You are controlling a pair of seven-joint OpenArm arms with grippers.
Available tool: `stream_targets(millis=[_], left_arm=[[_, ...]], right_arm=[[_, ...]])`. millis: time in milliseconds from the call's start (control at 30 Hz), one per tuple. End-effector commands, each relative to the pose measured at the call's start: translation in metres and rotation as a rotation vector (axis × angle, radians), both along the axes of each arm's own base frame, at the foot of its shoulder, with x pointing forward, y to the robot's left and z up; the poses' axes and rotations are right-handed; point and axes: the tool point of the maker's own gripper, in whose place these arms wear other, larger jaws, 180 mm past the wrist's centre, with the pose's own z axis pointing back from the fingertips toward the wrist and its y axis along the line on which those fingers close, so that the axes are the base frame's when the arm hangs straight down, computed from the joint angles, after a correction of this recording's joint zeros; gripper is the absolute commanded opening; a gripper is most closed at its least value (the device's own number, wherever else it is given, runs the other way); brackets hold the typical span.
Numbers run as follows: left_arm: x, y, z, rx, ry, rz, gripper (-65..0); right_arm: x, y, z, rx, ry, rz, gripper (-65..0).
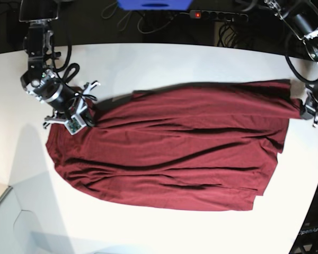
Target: Layout the t-shirt on the table in an organized manner, then fold the t-shirt properly
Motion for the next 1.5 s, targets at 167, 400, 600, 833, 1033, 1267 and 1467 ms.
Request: stream_targets(millis=[167, 400, 600, 833, 1033, 1267, 1467], left_arm=[[0.033, 0.004, 0.036, 0.024, -0.11, -0.007, -65.0], [0.028, 0.001, 0.021, 0.056, -0.048, -0.002, -65.0], [0.02, 0.003, 0.005, 0.067, 0.018, -0.003, -64.9], [0.022, -0.012, -0.024, 0.069, 0.126, -0.102, -53.3], [0.003, 0.0, -0.016, 0.101, 0.141, -0.096, -44.1], [-0.024, 0.0, 0.031, 0.19, 0.104, -0.129, -20.5], [-0.041, -0.009, 0.014, 0.174, 0.141, -0.125, -20.0]], right_arm=[[0.007, 0.0, 0.013, 0.017, -0.045, 0.007, -65.0], [0.007, 0.0, 0.013, 0.017, -0.045, 0.007, -65.0], [0.007, 0.0, 0.013, 0.017, -0.043, 0.007, -65.0], [0.006, 0.0, 0.012, 0.017, -0.04, 0.007, -65.0], [0.006, 0.0, 0.012, 0.017, -0.04, 0.007, -65.0], [0.006, 0.002, 0.012, 0.021, -0.04, 0.006, -65.0], [0.005, 0.003, 0.011, 0.023, -0.038, 0.009, -65.0]])
